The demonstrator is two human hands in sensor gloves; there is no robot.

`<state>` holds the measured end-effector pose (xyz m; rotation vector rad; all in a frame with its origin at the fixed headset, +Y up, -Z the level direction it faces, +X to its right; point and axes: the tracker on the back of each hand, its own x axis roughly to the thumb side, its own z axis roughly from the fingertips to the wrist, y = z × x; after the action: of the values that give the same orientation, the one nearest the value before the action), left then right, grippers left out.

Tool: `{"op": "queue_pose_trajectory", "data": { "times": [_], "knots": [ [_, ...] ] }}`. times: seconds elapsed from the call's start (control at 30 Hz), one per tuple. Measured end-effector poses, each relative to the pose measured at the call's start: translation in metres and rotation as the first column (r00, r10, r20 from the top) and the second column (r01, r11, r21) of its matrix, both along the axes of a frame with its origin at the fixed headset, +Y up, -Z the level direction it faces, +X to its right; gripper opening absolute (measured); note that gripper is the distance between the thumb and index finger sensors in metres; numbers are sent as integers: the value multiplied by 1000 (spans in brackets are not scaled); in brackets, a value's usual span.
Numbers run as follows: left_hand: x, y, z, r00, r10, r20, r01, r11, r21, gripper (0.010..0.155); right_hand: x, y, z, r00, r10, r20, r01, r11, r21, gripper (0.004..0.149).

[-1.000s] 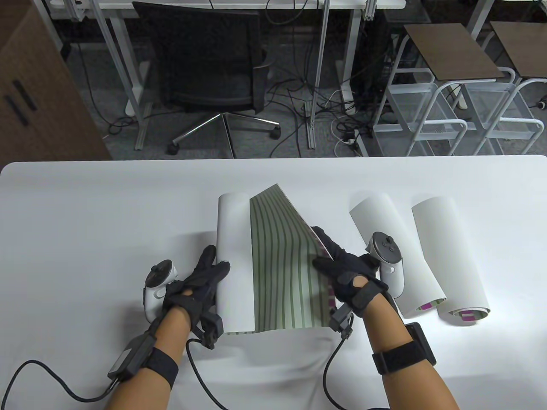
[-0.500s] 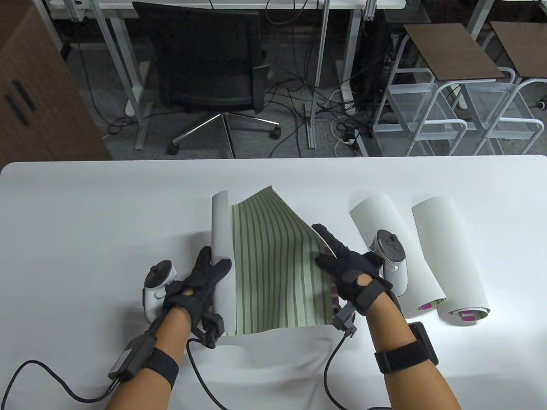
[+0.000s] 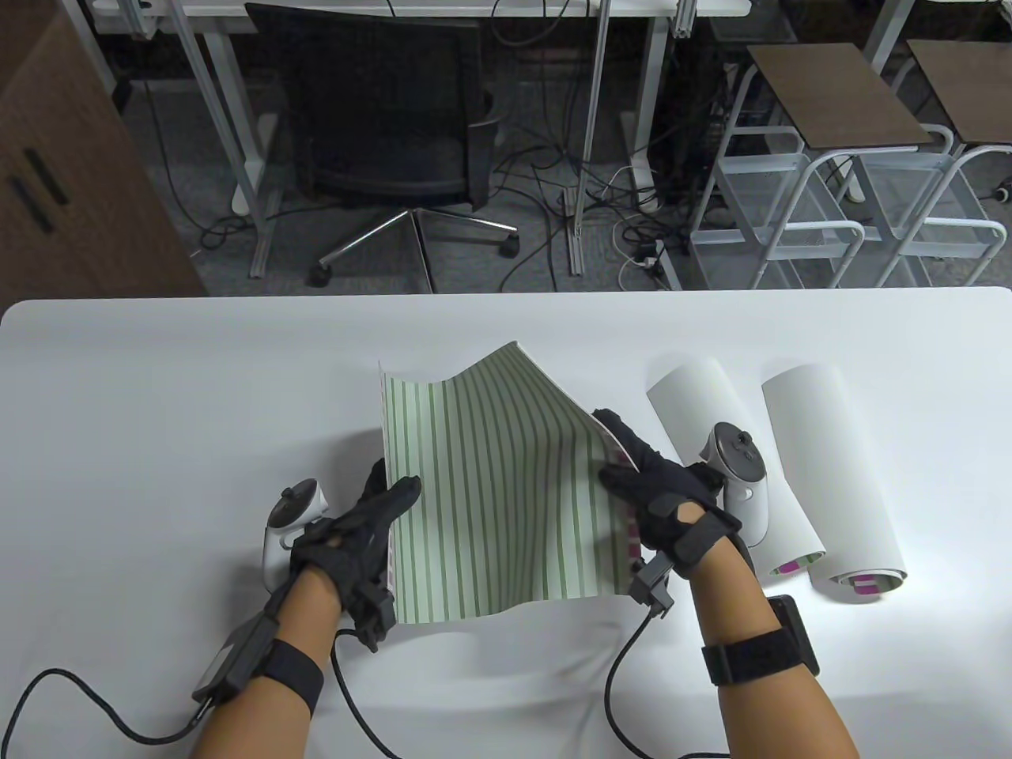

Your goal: Unroll mouse pads and stack together

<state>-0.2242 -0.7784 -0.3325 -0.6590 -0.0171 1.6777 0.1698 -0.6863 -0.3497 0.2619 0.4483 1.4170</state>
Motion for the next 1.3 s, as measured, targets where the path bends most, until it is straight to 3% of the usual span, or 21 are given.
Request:
{"op": "queue_pose_trajectory", "data": {
  "times": [0.13, 0.27, 0.33, 0.43, 0.53, 0.67, 0.87, 1.0, 1.3],
  "knots": [
    [-17, 7, -6, 985, -174, -2, 174, 985, -16, 68, 9, 3, -3, 1000, 21, 21, -21, 1000, 1, 62],
    [-31, 21, -17, 883, -464, 74, 463, 886, 30, 62, 21, 4, -6, 980, 189, 68, -190, 982, 2, 61],
    [-36, 27, -22, 830, -557, 44, 555, 830, 53, 60, 30, 4, -7, 930, 341, 136, -340, 940, -33, 59],
    [-40, 33, -28, 817, -571, -85, 576, 816, 56, 58, 47, -8, -10, 770, 595, 229, -586, 802, -112, 57],
    [-36, 29, -31, 819, -562, -111, 570, 820, 53, 58, 55, -31, -9, 714, 645, 274, -611, 764, -207, 59],
    [-30, 19, -33, 740, -666, -91, 671, 740, 43, 57, 53, -57, -10, 600, 763, 242, -719, 646, -255, 58],
    [-23, 20, -37, 559, -822, -105, 828, 561, 16, 57, 49, -75, -14, 481, 850, 213, -791, 526, -311, 59],
    [-22, 20, -39, 472, -874, -116, 880, 475, -4, 59, 47, -79, -14, 443, 870, 218, -814, 492, -309, 60],
    [-24, 19, -37, 413, -903, -123, 909, 417, -10, 61, 42, -81, -17, 407, 886, 223, -840, 459, -291, 61]
  ]
}}
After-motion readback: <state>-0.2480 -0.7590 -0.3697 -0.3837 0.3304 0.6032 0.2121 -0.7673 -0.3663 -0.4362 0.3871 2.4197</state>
